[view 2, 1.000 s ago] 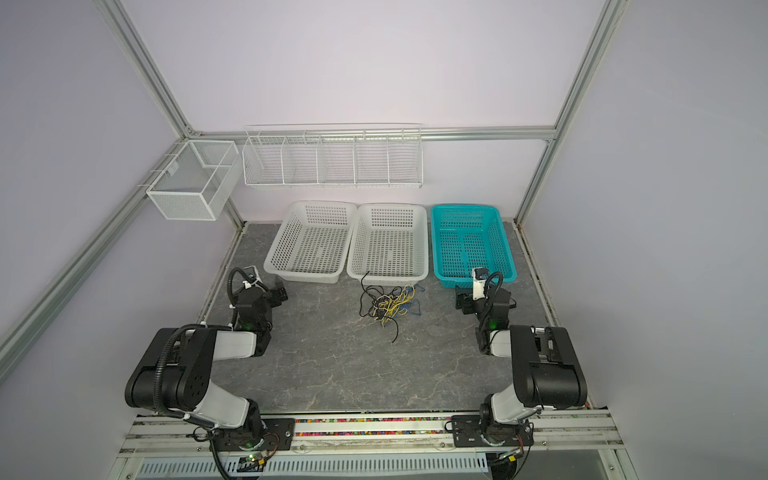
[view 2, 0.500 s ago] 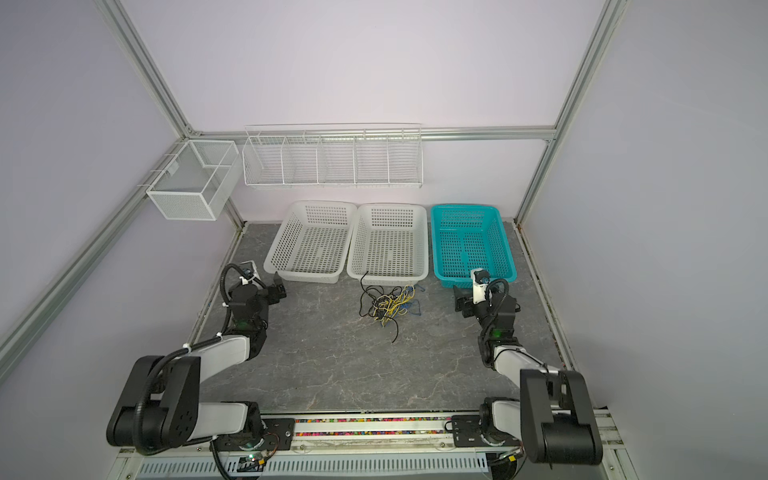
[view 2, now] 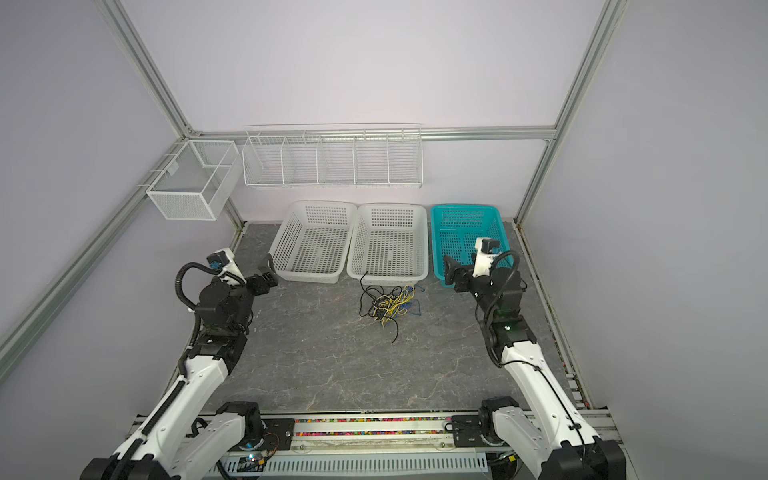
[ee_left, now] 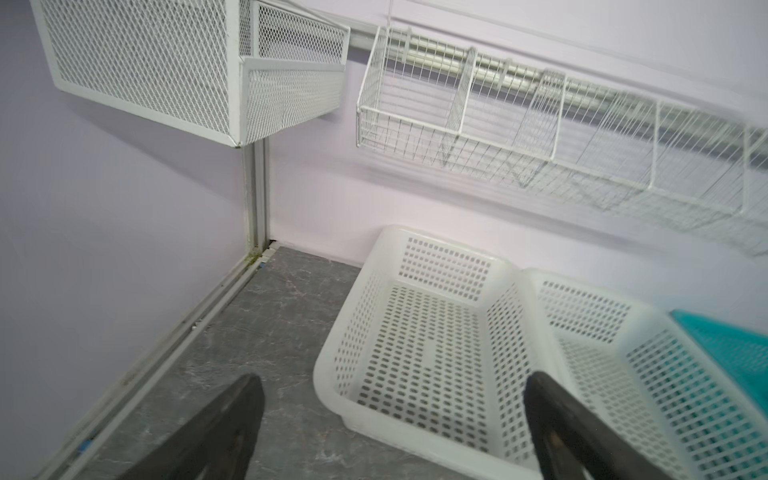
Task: Untangle the cables
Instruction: 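Reach both grippers toward the tangled cable bundle and grasp it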
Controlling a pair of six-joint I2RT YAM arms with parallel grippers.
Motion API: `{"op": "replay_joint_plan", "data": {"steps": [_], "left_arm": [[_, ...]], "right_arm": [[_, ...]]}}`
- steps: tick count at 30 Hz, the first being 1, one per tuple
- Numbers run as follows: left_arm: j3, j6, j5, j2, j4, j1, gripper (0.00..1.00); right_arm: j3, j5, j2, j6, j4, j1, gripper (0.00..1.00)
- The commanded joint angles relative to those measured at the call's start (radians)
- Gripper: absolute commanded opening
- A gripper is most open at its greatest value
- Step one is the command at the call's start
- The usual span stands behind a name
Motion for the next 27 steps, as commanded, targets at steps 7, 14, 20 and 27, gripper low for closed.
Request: {"op": "replay_joint_plan", "data": {"steps": [7,14,20,27], "left_arm": [[0.007,-0.469,0.192,-0.149,-0.23,-0.002,0.99],[0.049,-0.487,0.227,-0.103,-0.392,-0.082,0.99],[0.066,-0.482,0.129,-0.064,-0.483,-0.239,0.99],[0.007,-0.554,0.157,-0.078,-0.48,-0.273,1.0]], "right_arm": [[-0.045,-0.149,0.046,0.281,-0.212,0.05,0.88],[0.06,-0.196,0.182,0.183,-0.379,0.235,0.89],[0.099,-0.254,0.377,0.178,-0.346,0.325,0.97],[0.185,-0.202,0.546,0.206,-0.325,0.397,0.89]]}}
